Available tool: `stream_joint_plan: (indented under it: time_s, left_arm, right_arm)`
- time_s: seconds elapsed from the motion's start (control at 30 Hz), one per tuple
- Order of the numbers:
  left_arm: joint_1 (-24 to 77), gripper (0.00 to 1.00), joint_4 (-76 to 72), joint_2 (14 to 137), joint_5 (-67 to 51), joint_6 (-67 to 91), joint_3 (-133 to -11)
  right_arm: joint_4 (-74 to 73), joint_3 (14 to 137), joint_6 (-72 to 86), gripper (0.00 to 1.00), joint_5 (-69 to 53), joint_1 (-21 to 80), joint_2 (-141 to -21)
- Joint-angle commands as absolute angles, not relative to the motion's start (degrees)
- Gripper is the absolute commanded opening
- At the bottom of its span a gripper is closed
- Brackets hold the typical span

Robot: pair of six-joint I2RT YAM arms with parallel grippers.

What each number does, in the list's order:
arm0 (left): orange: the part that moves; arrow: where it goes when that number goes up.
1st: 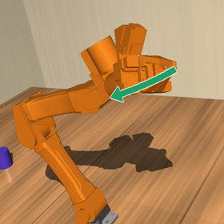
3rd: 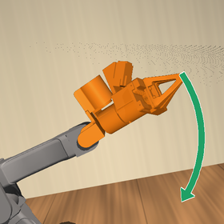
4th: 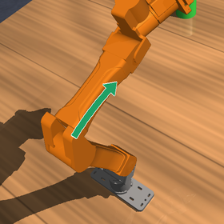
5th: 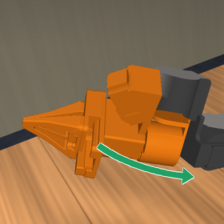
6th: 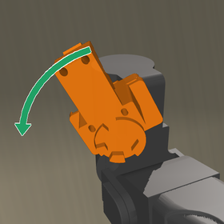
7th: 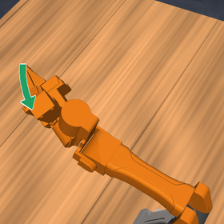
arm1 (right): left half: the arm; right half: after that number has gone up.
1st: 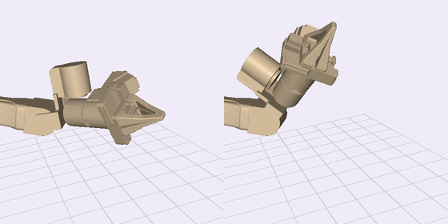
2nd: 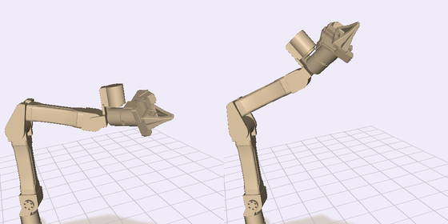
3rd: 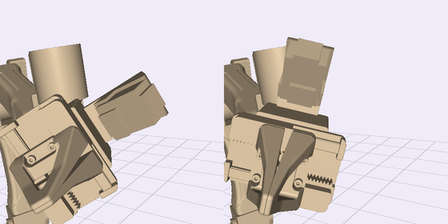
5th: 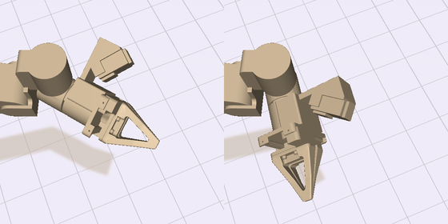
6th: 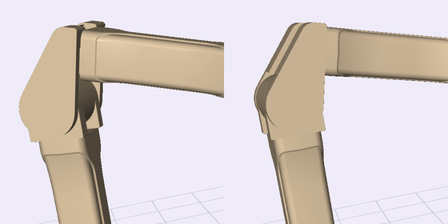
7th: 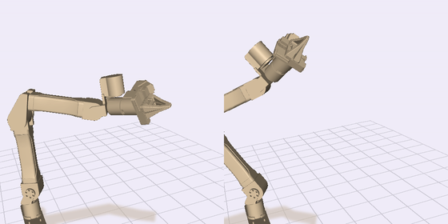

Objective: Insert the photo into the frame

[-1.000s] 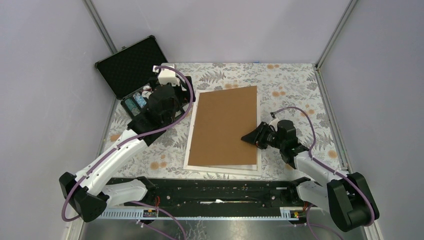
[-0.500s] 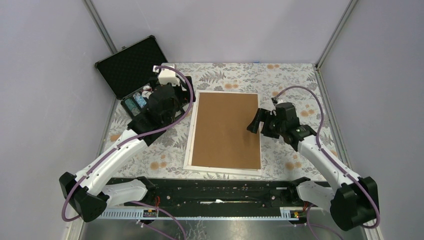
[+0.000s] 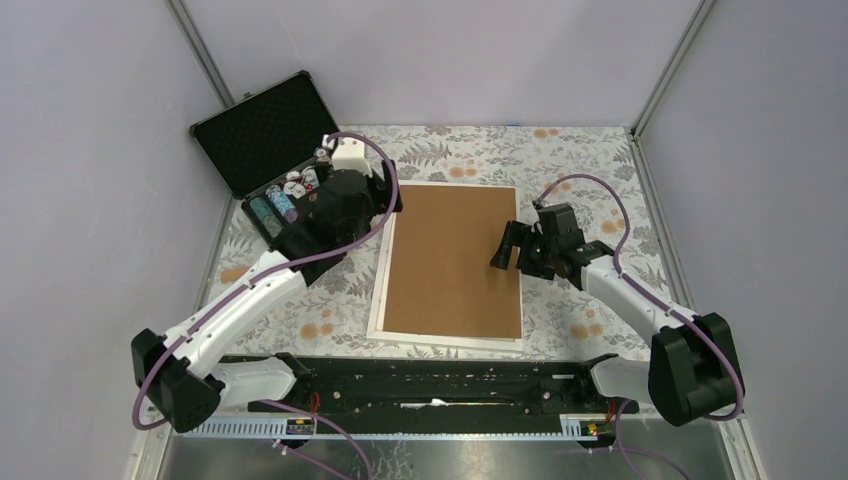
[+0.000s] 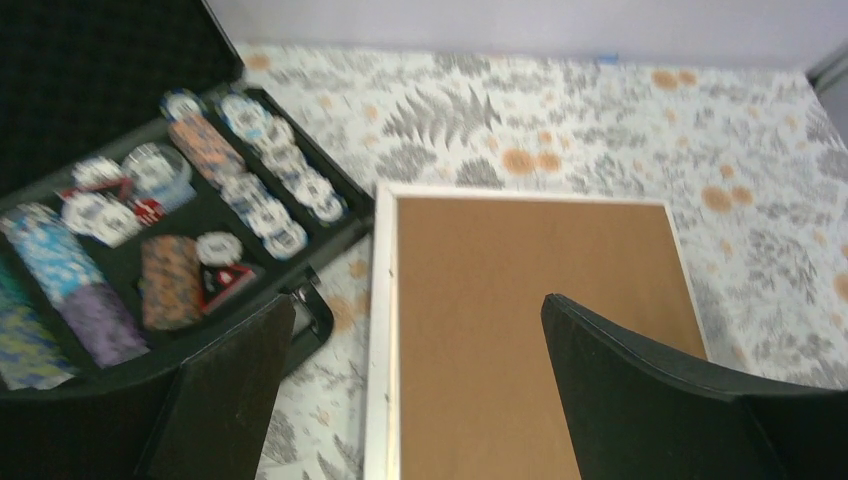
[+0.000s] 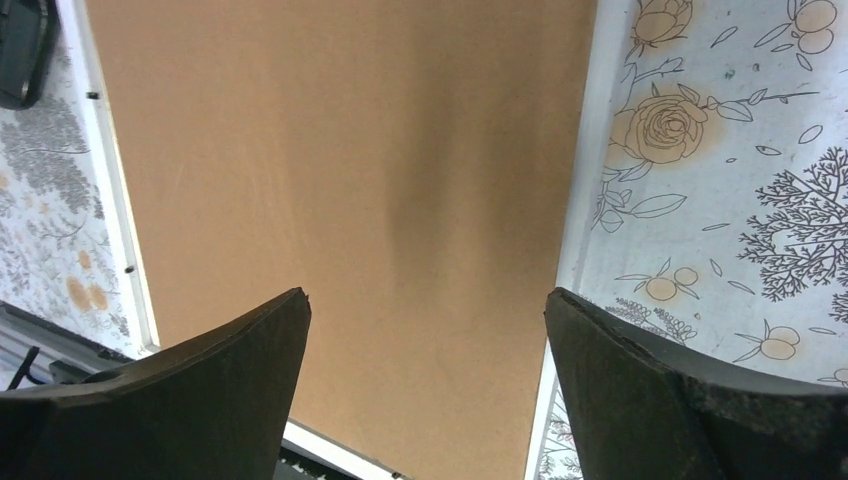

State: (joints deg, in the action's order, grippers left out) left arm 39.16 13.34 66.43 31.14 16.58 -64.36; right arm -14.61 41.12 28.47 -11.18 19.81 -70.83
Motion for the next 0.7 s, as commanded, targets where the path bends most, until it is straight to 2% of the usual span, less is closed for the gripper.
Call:
stream_joint_plan:
  time_s: [0.0, 0.17, 0.27, 0.67]
  left_arm:
    - [37.56, 0.99, 19.69, 68.11, 21.59, 26.37, -61.37]
    - [33.31, 0.99, 19.8, 67.24, 14.06, 31.98, -52.05]
    - [30.93, 0.99, 17.27, 66.07, 9.02, 34.2, -47.19]
    - [30.23, 0.99, 7.27, 70.29, 5.18, 41.17, -37.44]
  right_arm:
    - [-13.32, 42.85, 27.37, 0.92, -9.14, 20.04, -74.06]
    - [-9.79, 41.92, 27.3, 0.78, -10.1, 20.0, -76.16]
    - [-9.24, 41.36, 26.67, 0.78, -9.98, 19.99, -77.01]
    - [-8.47, 39.53, 25.02, 0.81, -6.83, 19.99, -77.4]
